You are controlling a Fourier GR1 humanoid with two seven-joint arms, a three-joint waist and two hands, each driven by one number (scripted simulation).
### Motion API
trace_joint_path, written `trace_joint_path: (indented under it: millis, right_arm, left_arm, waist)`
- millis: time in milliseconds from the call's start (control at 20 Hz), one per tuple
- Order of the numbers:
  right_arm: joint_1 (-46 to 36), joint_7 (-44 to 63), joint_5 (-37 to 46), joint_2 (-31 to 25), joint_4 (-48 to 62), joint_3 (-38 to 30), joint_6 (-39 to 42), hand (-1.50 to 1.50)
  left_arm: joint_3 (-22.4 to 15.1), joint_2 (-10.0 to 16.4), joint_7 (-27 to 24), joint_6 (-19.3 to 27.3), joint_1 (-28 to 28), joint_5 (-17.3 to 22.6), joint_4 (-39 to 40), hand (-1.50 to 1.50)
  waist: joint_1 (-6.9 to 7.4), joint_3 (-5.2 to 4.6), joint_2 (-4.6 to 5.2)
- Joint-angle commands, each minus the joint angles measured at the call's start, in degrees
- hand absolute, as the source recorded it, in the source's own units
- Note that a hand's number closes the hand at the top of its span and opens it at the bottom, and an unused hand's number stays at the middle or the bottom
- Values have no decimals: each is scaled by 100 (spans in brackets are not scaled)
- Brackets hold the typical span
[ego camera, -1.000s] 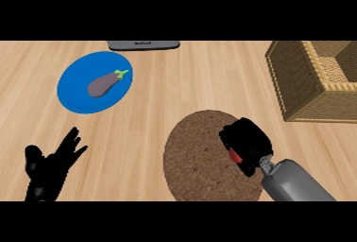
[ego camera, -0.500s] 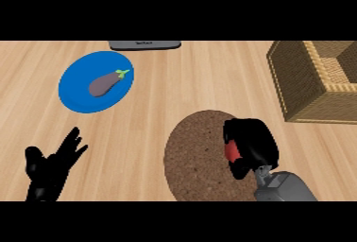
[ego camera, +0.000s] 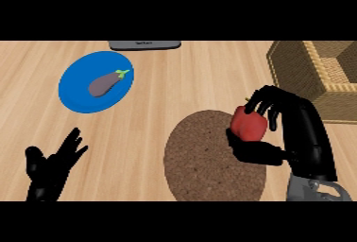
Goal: Pick the bell pepper from the placemat and place it in the basket
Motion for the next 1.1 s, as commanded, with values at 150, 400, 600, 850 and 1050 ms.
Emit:
trace_joint_path:
  millis: [150, 400, 600, 850, 1050]
  right_arm:
    - [-1159, 1317, -418, -430, -926, -1320, 798, 150]
    - [-2267, 1905, -1076, -1078, -684, -2490, 1212, 150]
    - [-3022, 1801, -1417, -1777, 439, -3254, 1289, 150]
    - [-3113, 1255, -1700, -2427, 1465, -3715, 1394, 150]
    - [-2840, 450, -1300, -2474, 2095, -3410, 1023, 150]
  left_arm:
    - [-199, -81, 144, -166, 287, -79, 391, 0]
    - [-110, -162, 259, -79, -74, -131, 643, 0]
    - [-121, -12, 399, -174, 165, -100, 155, 0]
    - [-87, -147, -22, -247, 198, -186, 573, 0]
    - [-111, -148, 438, -237, 66, -122, 220, 0]
  waist:
    - [136, -85, 72]
    - [108, -83, 82]
    - [232, -78, 92]
    - [227, -79, 117]
    - [271, -74, 127]
